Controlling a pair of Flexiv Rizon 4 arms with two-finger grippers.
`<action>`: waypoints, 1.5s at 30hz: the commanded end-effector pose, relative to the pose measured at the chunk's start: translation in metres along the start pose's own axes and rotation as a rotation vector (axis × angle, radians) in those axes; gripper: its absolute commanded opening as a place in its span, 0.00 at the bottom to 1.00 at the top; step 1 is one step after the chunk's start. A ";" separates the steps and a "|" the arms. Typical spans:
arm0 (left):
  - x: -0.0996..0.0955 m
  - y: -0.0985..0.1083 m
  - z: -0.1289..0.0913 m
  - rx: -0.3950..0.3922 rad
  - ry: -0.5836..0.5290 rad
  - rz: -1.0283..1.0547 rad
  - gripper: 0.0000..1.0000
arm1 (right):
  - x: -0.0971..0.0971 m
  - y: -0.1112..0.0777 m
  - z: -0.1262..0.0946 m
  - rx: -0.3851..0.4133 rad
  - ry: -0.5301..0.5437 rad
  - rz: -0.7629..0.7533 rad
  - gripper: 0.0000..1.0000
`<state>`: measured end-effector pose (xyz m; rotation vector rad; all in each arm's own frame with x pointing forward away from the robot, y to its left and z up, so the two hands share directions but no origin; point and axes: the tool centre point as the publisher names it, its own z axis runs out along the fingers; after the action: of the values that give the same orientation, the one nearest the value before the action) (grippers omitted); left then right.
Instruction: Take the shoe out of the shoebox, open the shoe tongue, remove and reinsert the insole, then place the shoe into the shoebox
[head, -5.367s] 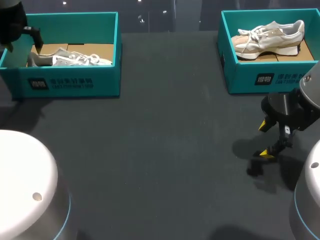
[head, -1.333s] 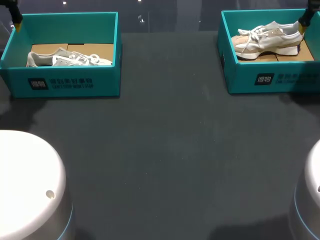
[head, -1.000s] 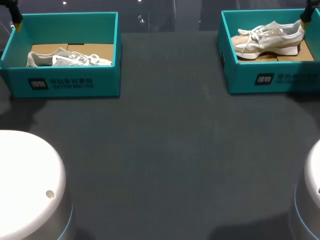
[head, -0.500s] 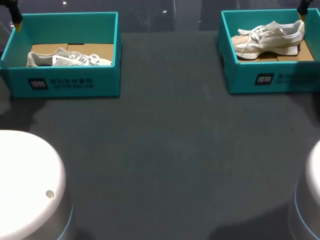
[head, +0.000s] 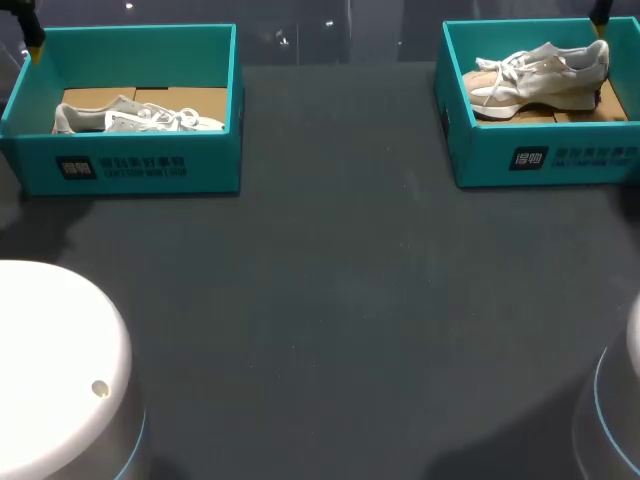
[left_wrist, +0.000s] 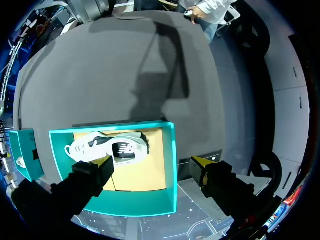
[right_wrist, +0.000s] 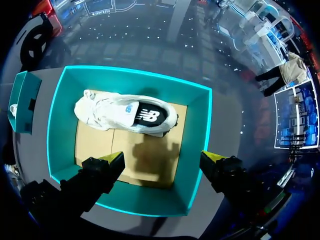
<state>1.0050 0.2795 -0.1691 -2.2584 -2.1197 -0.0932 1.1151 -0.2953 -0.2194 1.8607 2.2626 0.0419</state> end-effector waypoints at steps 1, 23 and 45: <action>0.000 -0.001 0.000 -0.001 0.002 0.001 1.00 | -0.004 0.023 0.016 0.056 0.010 0.003 1.00; 0.000 -0.001 0.000 -0.001 0.002 0.001 1.00 | -0.009 0.042 0.068 0.122 0.005 0.071 1.00; 0.000 -0.001 0.000 -0.001 0.002 0.001 1.00 | -0.016 0.045 0.112 0.170 0.018 0.131 1.00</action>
<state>1.0050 0.2795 -0.1691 -2.2585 -2.1197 -0.0932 1.1711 -0.3116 -0.3136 2.0763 2.1958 -0.0784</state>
